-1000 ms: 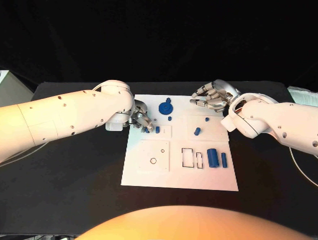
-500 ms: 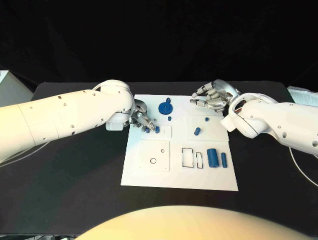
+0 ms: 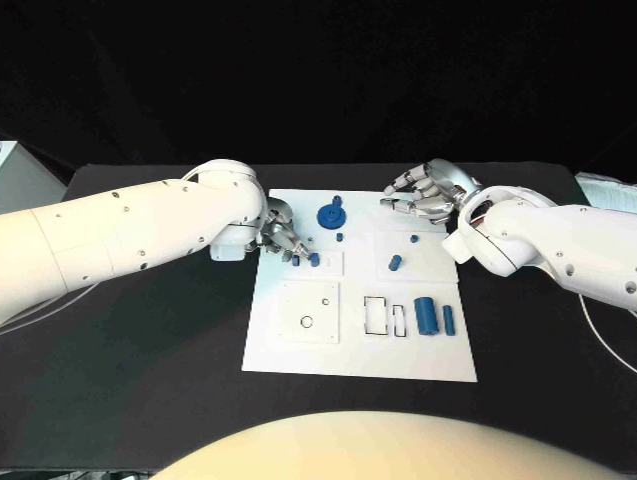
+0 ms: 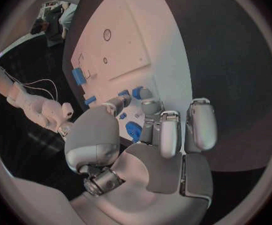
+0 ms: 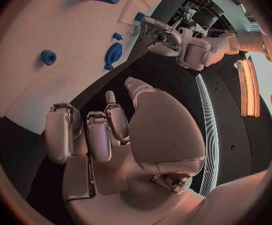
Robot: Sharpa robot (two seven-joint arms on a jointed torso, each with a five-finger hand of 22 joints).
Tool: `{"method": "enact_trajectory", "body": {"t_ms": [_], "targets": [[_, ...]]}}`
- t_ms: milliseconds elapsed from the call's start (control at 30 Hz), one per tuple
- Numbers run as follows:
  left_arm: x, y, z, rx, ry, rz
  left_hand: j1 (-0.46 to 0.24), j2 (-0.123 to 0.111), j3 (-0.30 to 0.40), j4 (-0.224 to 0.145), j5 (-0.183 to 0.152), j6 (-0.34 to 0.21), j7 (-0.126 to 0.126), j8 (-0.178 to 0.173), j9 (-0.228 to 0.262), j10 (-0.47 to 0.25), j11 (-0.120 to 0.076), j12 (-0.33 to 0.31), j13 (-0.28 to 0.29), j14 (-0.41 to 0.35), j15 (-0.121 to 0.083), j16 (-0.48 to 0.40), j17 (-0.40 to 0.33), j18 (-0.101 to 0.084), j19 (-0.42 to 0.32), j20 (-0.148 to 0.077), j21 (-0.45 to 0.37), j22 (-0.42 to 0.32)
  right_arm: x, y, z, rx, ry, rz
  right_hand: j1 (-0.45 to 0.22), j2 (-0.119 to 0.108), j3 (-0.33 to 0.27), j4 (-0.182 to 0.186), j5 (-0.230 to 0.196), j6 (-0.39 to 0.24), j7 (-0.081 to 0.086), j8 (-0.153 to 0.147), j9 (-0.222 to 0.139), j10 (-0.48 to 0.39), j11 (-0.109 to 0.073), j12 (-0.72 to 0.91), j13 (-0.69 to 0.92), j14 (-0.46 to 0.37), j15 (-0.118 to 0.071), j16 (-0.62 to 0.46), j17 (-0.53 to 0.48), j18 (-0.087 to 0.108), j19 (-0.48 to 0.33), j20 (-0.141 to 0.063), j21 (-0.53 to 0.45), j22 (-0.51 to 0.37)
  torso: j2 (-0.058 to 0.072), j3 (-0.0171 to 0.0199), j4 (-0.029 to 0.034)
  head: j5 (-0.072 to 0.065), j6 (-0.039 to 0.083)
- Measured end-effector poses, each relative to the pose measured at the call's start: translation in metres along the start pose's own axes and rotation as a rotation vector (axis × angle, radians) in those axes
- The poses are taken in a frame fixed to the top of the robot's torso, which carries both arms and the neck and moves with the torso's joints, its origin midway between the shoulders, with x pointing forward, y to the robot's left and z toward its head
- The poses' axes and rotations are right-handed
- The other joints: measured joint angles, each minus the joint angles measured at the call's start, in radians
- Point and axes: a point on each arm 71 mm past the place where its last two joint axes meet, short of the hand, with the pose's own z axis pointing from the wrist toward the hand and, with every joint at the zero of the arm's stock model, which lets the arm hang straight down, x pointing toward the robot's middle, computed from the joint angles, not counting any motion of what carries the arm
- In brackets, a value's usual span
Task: Assemble the parts on the task board
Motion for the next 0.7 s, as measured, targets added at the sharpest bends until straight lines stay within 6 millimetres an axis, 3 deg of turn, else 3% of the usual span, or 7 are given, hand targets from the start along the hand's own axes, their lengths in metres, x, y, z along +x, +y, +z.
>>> {"method": "enact_trajectory", "body": {"t_ms": [400, 700], "targets": [[-0.008, 0.005, -0.009, 0.021, -0.049, -0.044, 0.028, -0.002, -0.008, 0.008, -0.006, 0.000, 0.000, 0.003, 0.003, -0.002, 0.002, -0.002, -0.006, 0.000, 0.000, 0.000, 0.000, 0.000, 0.000, 0.000, -0.006, 0.000, 0.000, 0.000, 0.000, 0.000, 0.000, 0.000, 0.000, 0.000, 0.000, 0.000, 0.000, 0.000, 0.000, 0.000, 0.000, 0.000, 0.000, 0.000, 0.000, 0.000, 0.000, 0.000, 0.000, 0.000, 0.000, 0.000, 0.000, 0.000, 0.000, 0.0001, 0.0003, -0.001, 0.000], [-0.010, 0.010, -0.017, 0.058, -0.053, -0.100, 0.140, 0.029, 0.008, 0.004, 0.000, -0.024, 0.009, -0.015, 0.007, -0.040, 0.010, -0.036, -0.051, 0.000, 0.000, 0.000, 0.000, 0.000, -0.016, 0.004, -0.036, 0.000, -0.001, -0.001, -0.001, 0.002, -0.001, 0.000, 0.000, 0.000, 0.000, 0.000, 0.000, 0.000, 0.000, 0.000, 0.000, 0.000, 0.000, 0.000, 0.000, 0.000, 0.000, 0.000, 0.000, 0.000, 0.000, 0.000, 0.000, 0.000, 0.000, 0.0003, -0.0002, -0.003, 0.000]]}}
